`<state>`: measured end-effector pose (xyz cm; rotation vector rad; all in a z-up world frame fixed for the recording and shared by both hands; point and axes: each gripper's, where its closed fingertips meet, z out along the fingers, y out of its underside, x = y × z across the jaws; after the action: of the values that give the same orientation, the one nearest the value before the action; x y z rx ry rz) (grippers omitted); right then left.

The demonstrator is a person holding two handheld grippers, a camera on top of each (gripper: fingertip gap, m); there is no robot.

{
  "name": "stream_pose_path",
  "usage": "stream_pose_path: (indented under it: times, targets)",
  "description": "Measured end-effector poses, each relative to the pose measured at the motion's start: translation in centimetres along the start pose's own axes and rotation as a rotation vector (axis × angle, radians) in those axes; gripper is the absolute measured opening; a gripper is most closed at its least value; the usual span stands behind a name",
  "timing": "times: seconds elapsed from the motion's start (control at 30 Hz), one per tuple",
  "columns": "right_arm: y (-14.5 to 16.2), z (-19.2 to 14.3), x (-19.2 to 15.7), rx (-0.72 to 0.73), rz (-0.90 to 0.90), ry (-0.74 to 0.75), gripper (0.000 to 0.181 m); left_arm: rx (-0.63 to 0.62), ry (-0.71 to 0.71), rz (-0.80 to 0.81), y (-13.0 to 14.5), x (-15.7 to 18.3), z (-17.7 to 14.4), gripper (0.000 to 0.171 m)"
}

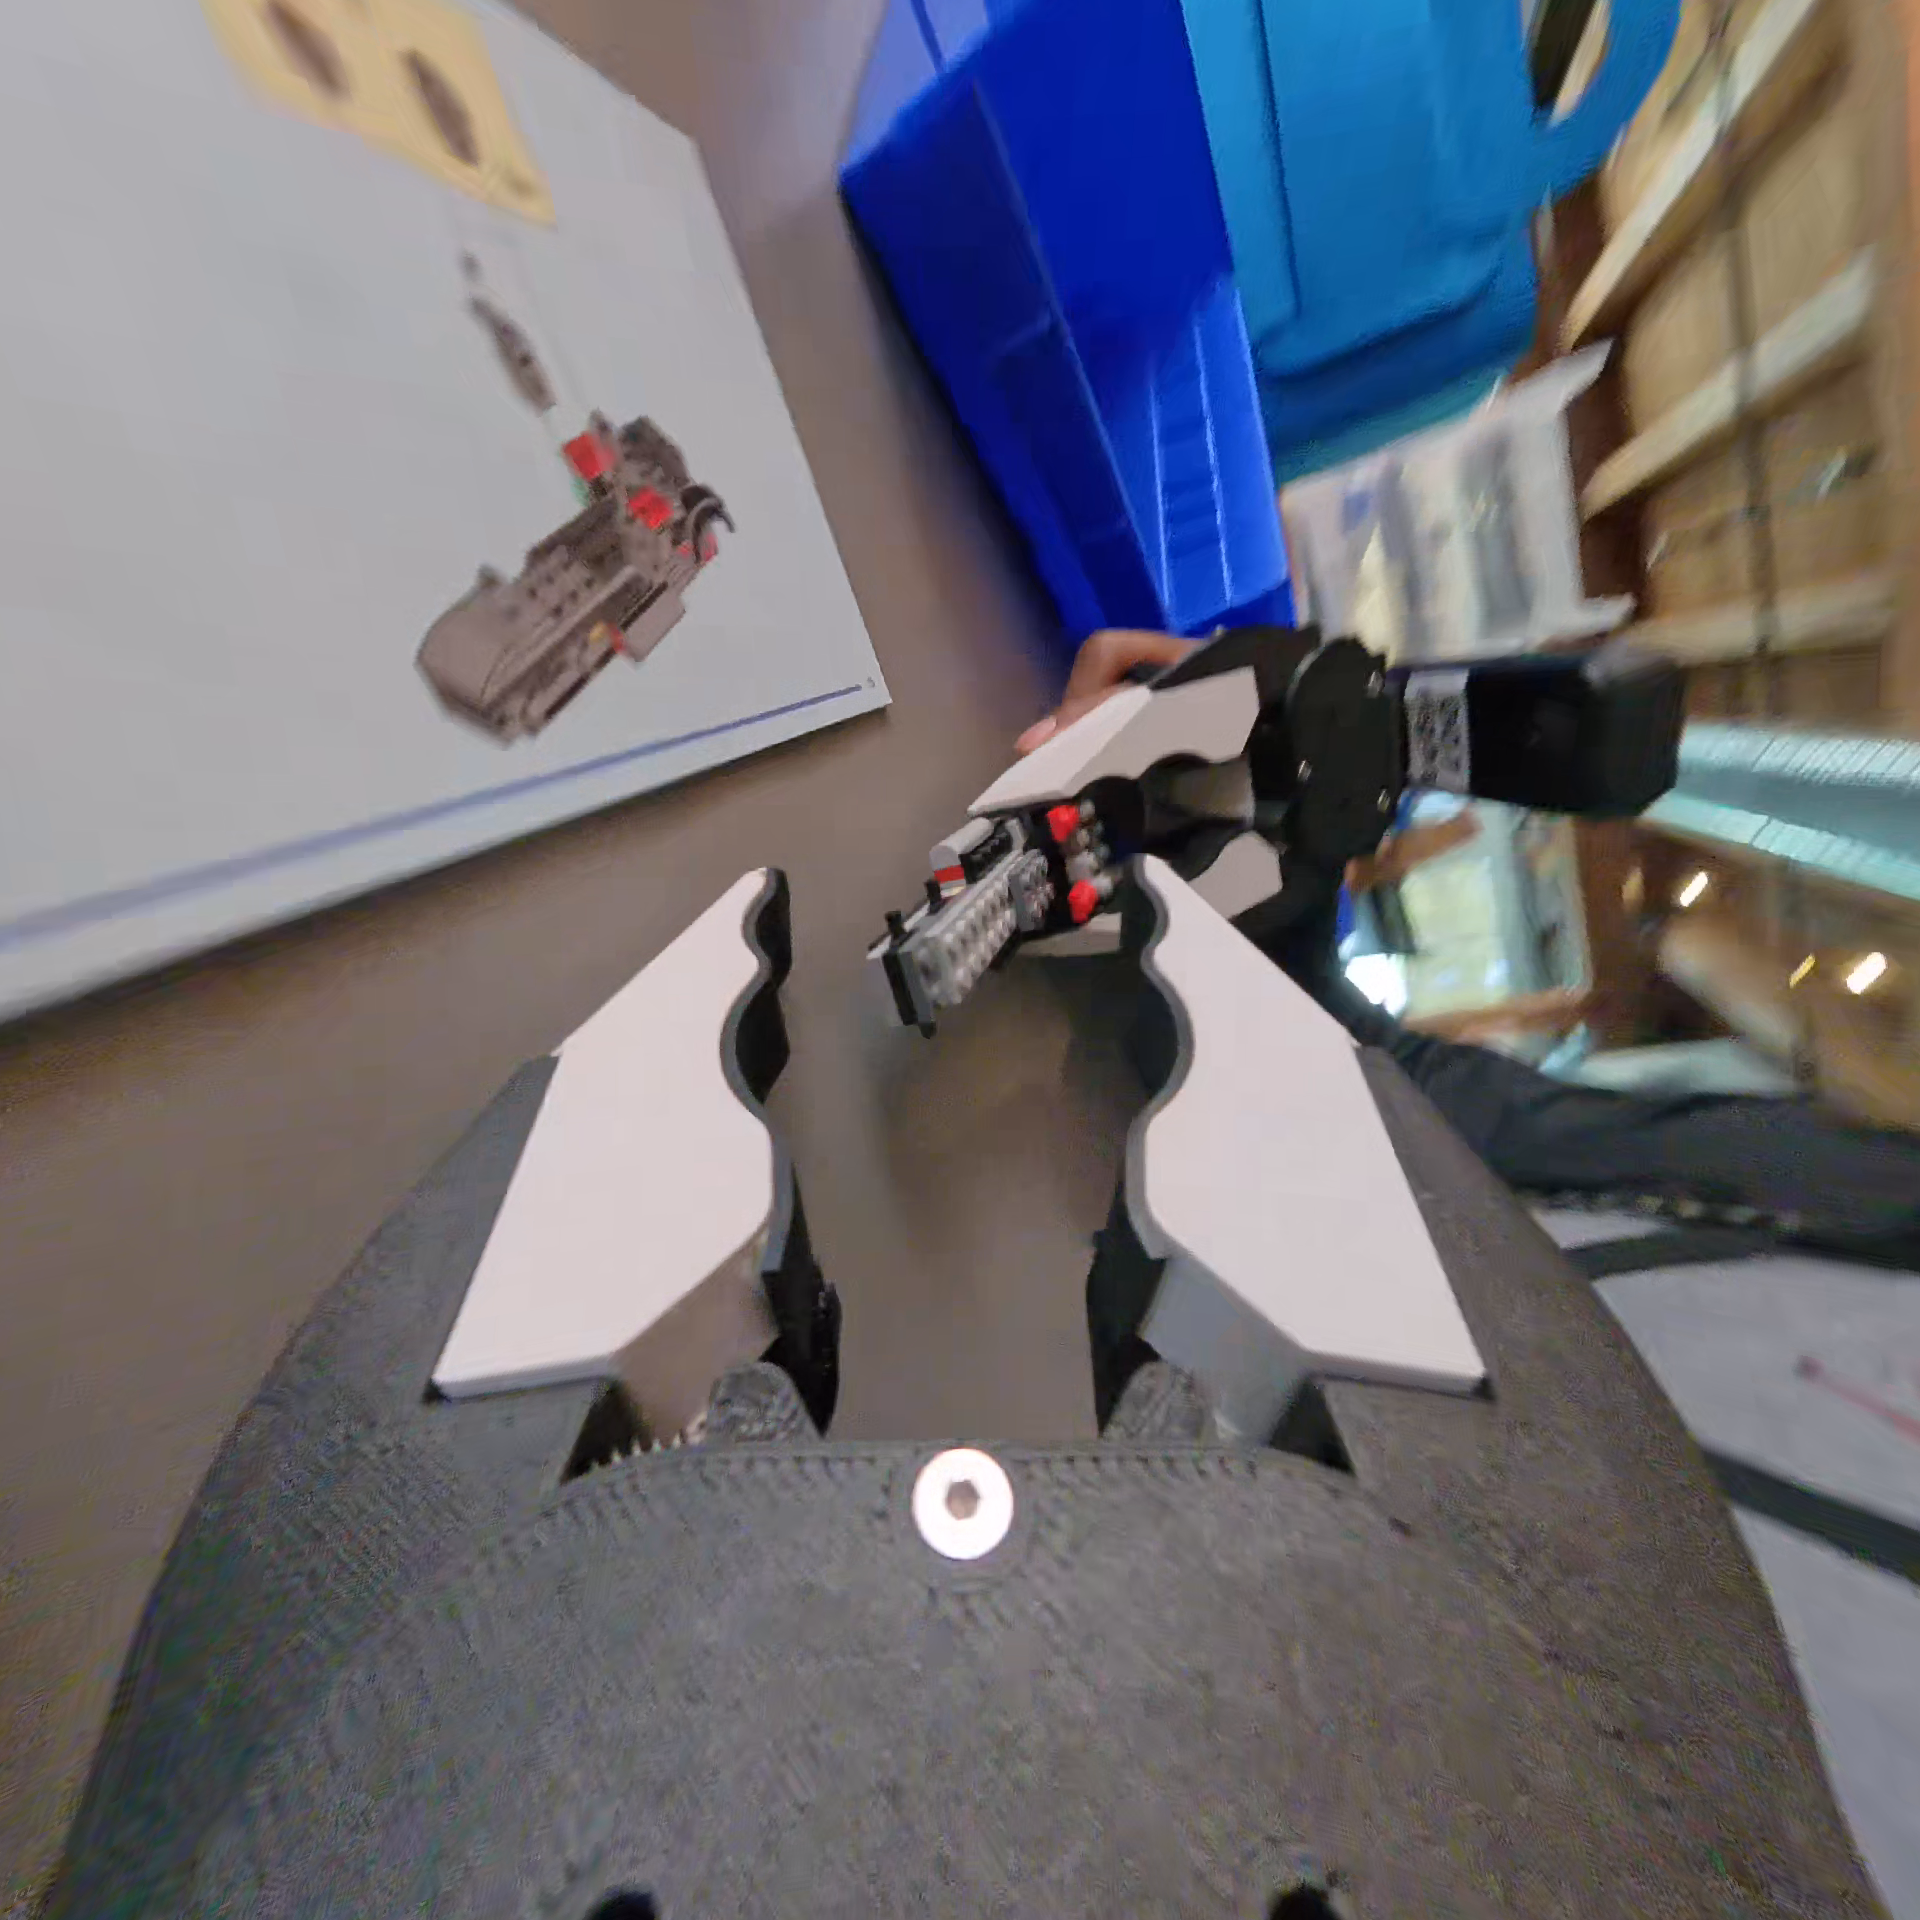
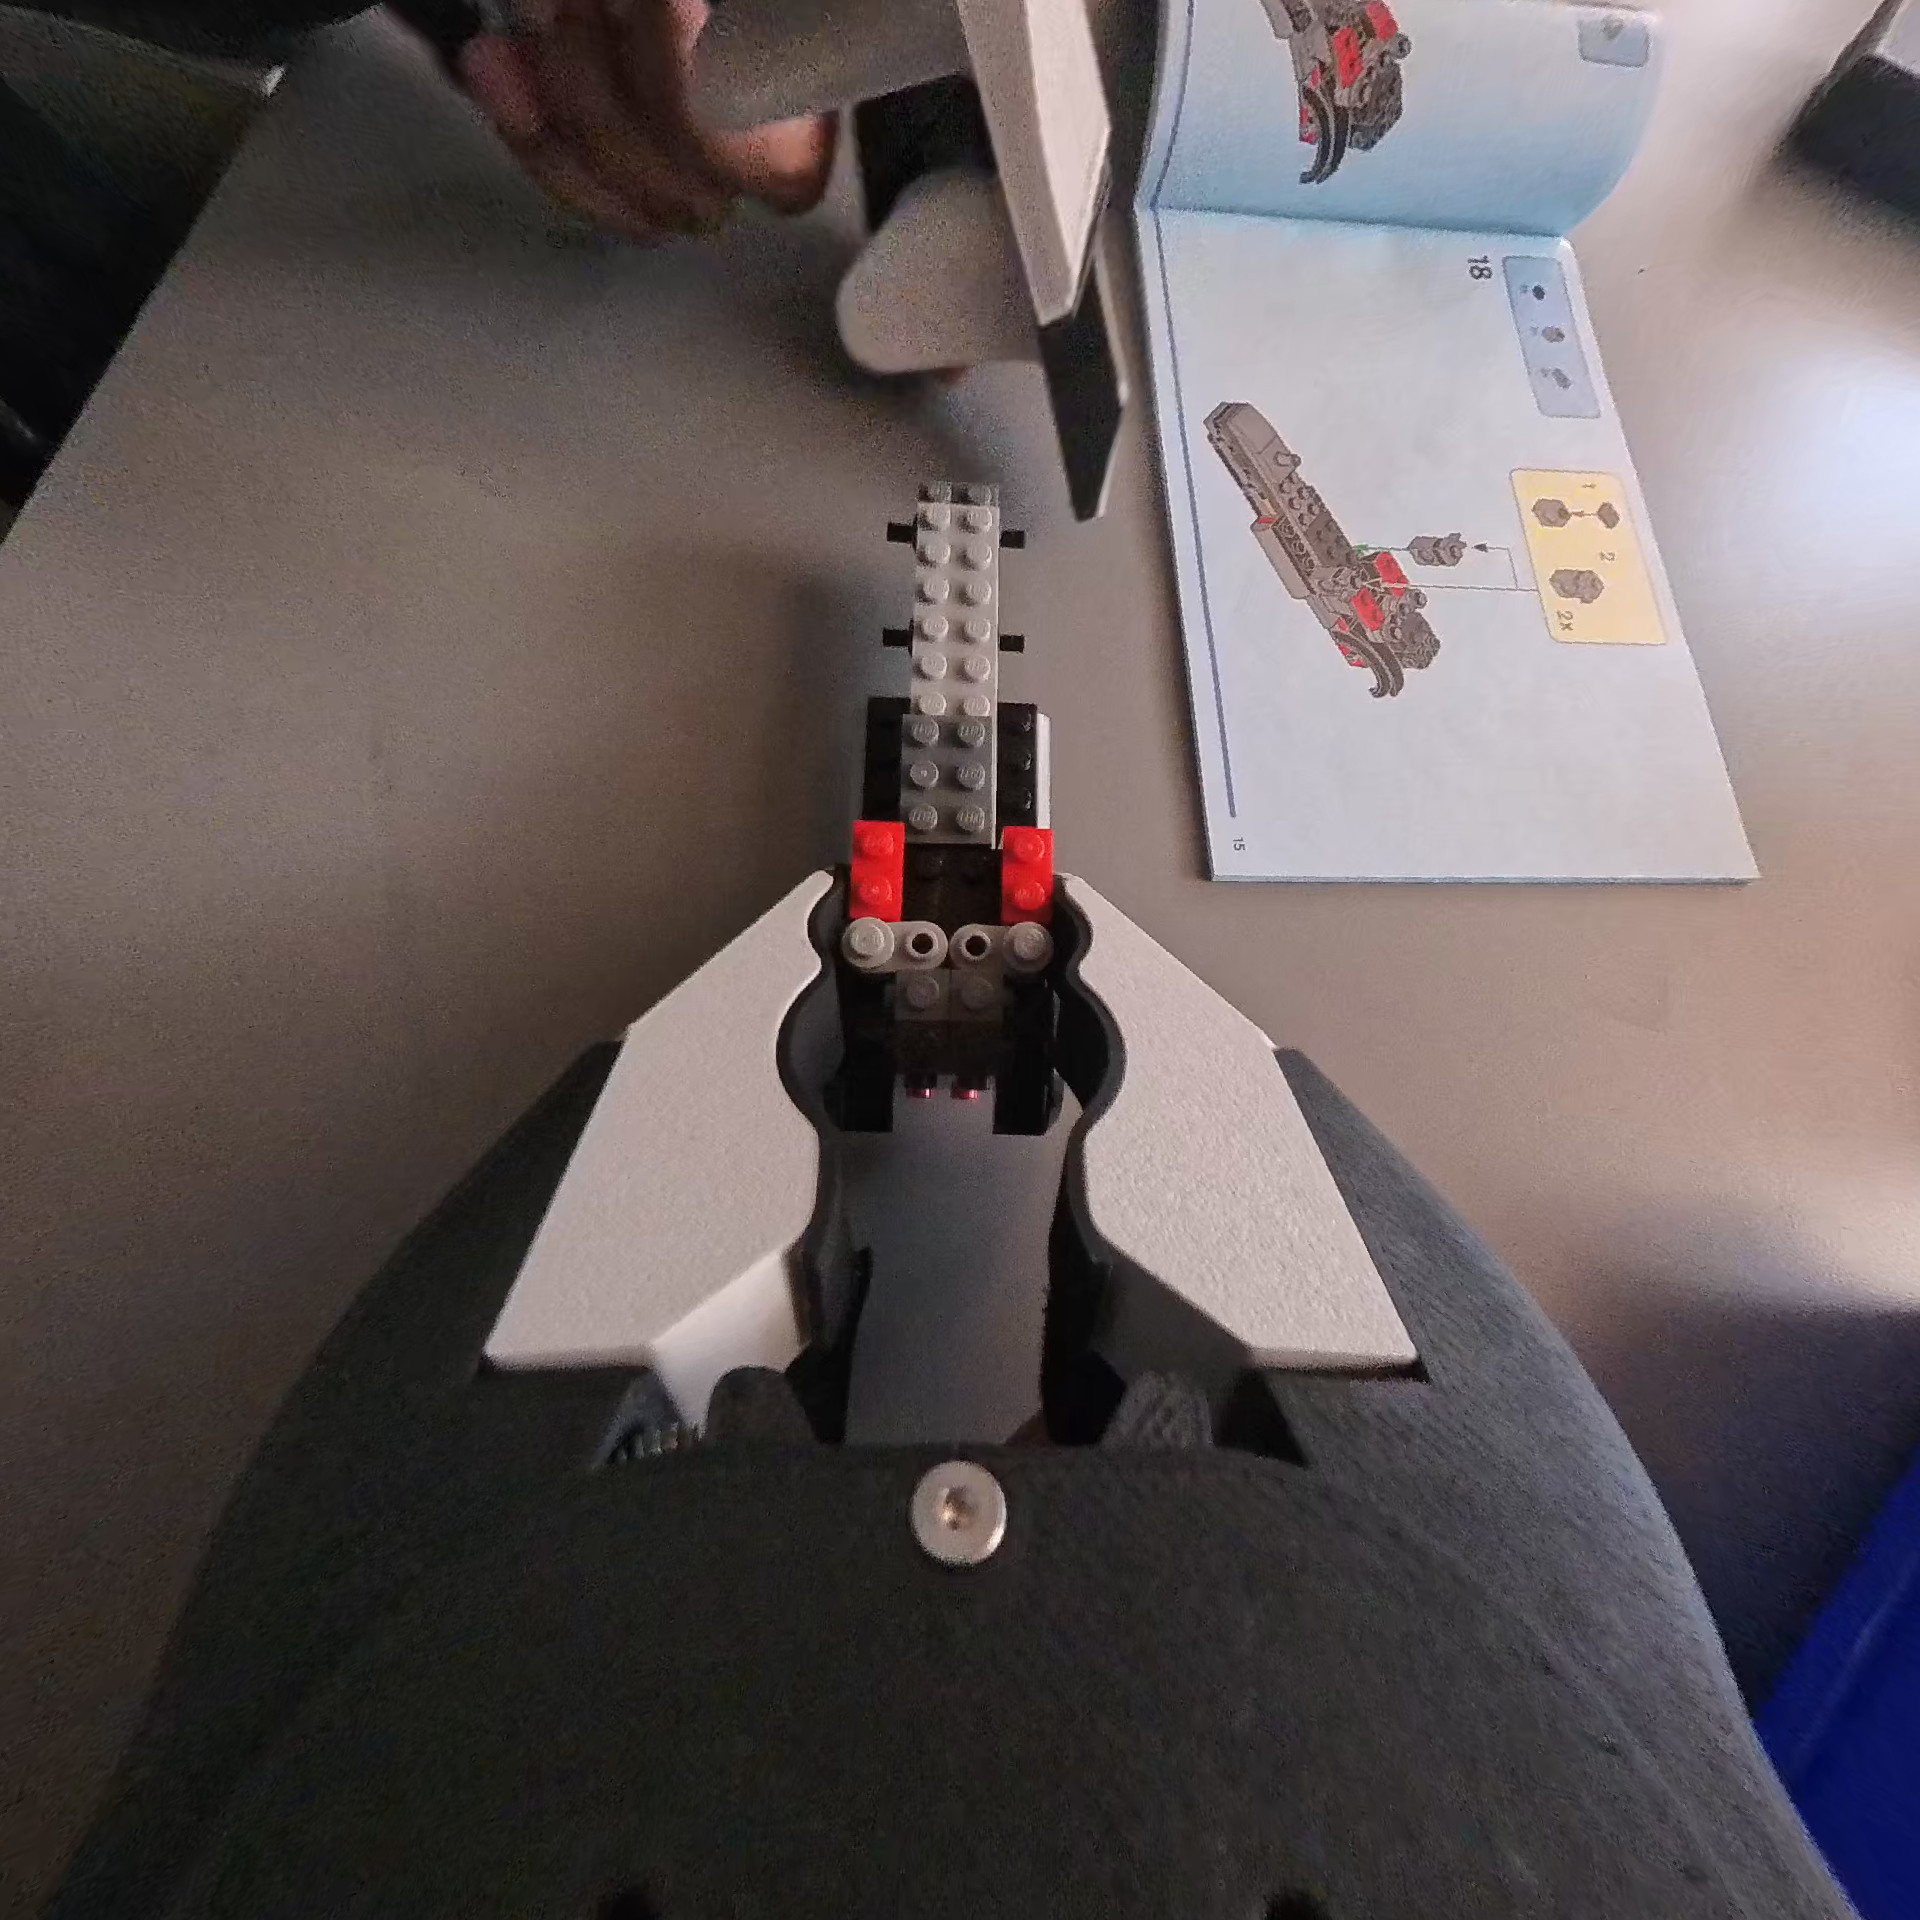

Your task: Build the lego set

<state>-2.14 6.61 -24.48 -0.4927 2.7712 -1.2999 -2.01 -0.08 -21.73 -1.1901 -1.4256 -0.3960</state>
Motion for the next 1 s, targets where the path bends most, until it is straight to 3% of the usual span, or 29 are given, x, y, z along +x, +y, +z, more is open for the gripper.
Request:
stream_pose_path:
  times: [0.1,0.27,0.57,0.77,1.0]
  targets:
    - [-0.2,-0.1,0.1,0.008,0.025,0.004,0.039,0.124,0.046,-0.148,0.4,0.4,0.0,0.062]
    - [-1.1,-0.6,-0.1,0.039,0.026,0.004,0.038,0.17,0.066,-0.218,1.7,1.8,0.9,0.071]
    - [-2.1,-0.9,0.1,0.047,0.055,0.046,0.038,0.237,0.103,-0.307,2.5,3.0,3.1,0.068]
    - [-2.6,-0.8,0.1,0.052,0.038,0.067,0.038,0.258,0.1,-0.301,2.3,3.1,3.9,0.054]
    - [-3.1,-0.7,-0.1,0.078,0.017,0.079,0.038,0.273,0.102,-0.271,1.9,3.3,4.2,0.025]
